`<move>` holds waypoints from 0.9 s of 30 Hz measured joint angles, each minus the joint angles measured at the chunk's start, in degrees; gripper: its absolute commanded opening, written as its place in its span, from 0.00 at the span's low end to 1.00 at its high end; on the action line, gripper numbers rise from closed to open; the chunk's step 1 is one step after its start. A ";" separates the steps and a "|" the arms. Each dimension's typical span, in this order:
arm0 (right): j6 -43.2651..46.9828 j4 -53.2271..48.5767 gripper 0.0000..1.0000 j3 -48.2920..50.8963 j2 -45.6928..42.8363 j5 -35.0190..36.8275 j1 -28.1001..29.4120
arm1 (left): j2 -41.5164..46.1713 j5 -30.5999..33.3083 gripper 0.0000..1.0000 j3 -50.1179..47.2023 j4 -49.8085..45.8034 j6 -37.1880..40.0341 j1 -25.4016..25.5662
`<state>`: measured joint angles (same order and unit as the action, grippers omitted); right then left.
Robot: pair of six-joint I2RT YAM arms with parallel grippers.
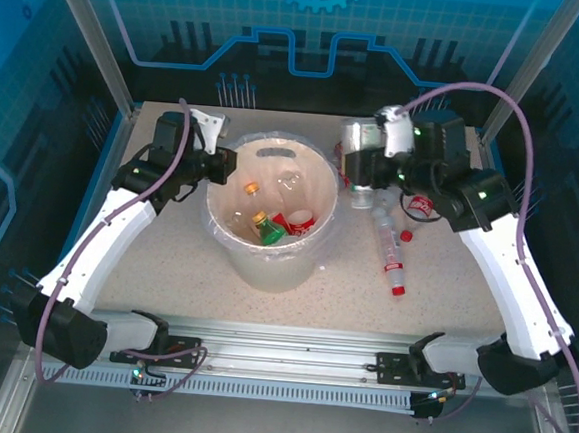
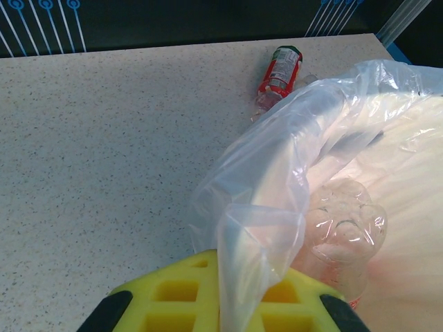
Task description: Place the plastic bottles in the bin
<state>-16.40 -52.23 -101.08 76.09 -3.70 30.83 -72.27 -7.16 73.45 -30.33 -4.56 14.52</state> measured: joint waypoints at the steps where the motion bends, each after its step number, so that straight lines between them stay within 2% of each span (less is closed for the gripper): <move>1: 0.28 -0.39 0.52 -1.57 1.51 -0.17 1.70 | 0.00 0.00 0.00 0.00 0.04 0.00 0.24; 6: 1.79 -2.58 0.51 -8.46 8.96 -0.98 8.61 | -0.02 0.00 0.00 -0.11 0.24 -0.02 0.85; 13: 3.96 -6.64 0.50 -15.74 18.23 -2.32 14.75 | 0.00 0.09 0.00 -0.17 0.46 -0.04 1.14; 20: 5.66 -13.92 0.48 -17.99 24.98 0.85 16.81 | 0.00 0.28 0.00 -0.39 0.90 -0.04 1.42; 27: 5.99 -16.41 0.48 -15.34 26.18 5.07 16.87 | 0.00 0.46 0.00 -0.42 0.92 -0.04 1.46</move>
<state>-10.41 -68.64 -116.42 102.28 1.37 47.70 -72.27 -6.70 73.03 -29.41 -4.60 15.99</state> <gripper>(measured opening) 0.546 0.092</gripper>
